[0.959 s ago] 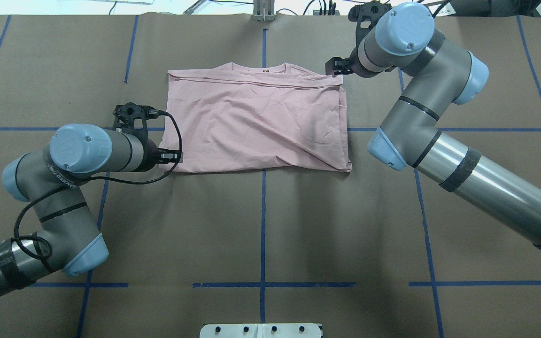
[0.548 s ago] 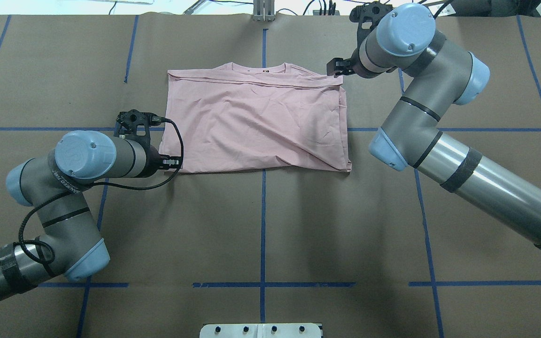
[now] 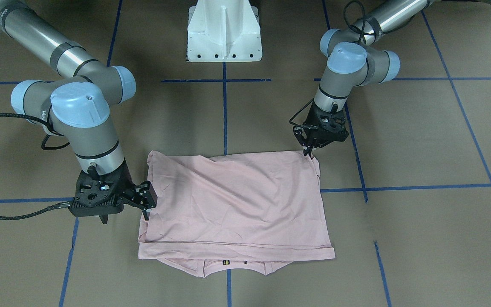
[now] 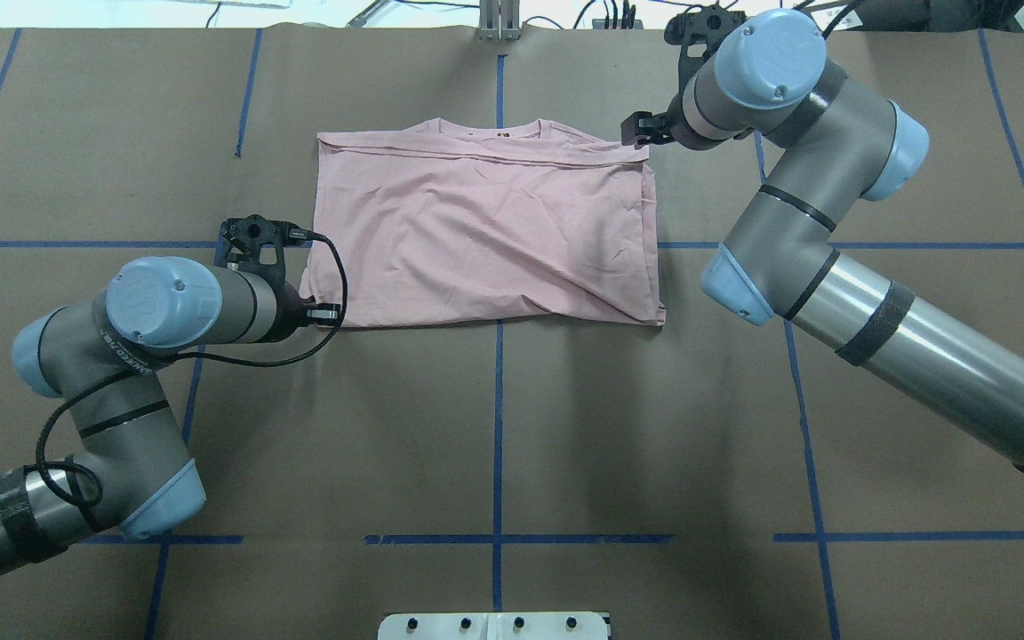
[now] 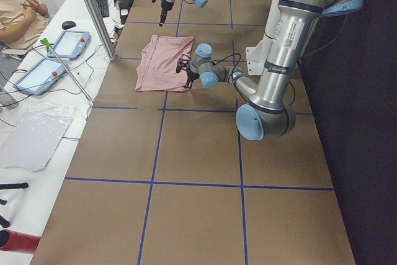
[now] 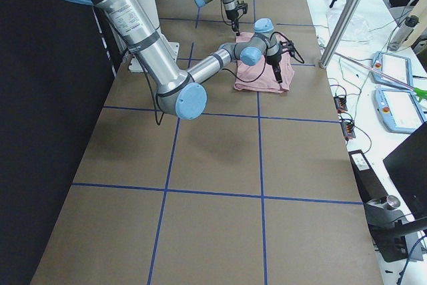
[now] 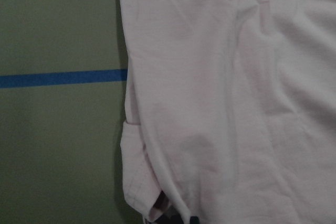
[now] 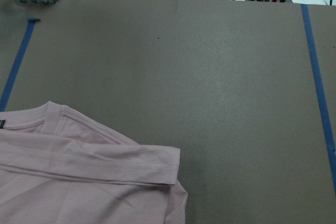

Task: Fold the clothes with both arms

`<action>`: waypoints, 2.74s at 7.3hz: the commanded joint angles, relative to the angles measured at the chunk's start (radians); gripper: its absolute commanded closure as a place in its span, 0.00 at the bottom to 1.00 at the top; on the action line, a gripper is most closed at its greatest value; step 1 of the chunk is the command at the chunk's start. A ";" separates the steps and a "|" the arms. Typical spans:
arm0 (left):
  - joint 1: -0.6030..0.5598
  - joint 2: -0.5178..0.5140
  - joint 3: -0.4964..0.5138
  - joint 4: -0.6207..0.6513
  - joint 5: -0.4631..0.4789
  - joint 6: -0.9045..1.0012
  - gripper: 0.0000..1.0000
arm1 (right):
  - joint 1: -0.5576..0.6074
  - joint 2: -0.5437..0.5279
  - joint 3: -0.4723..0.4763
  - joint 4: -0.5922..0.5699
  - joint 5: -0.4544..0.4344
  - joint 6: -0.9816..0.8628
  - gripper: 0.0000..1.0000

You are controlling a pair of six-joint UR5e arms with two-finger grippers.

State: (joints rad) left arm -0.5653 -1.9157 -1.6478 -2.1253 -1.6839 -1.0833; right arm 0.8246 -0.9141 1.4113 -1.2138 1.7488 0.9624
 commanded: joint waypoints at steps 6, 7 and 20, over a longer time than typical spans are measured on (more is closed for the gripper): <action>-0.378 -0.326 0.620 -0.172 0.000 0.436 1.00 | -0.001 -0.005 0.000 0.000 -0.006 0.003 0.00; -0.398 -0.432 0.780 -0.217 0.036 0.457 1.00 | 0.001 -0.006 0.000 0.000 -0.006 0.003 0.00; -0.481 -0.313 0.638 -0.321 -0.165 0.474 0.00 | -0.257 0.368 -0.426 0.077 -0.204 0.333 0.44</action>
State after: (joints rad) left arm -1.0517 -2.2362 -1.0043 -2.4455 -1.8484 -0.5977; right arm 0.5728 -0.5471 0.9956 -1.1342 1.5469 1.3152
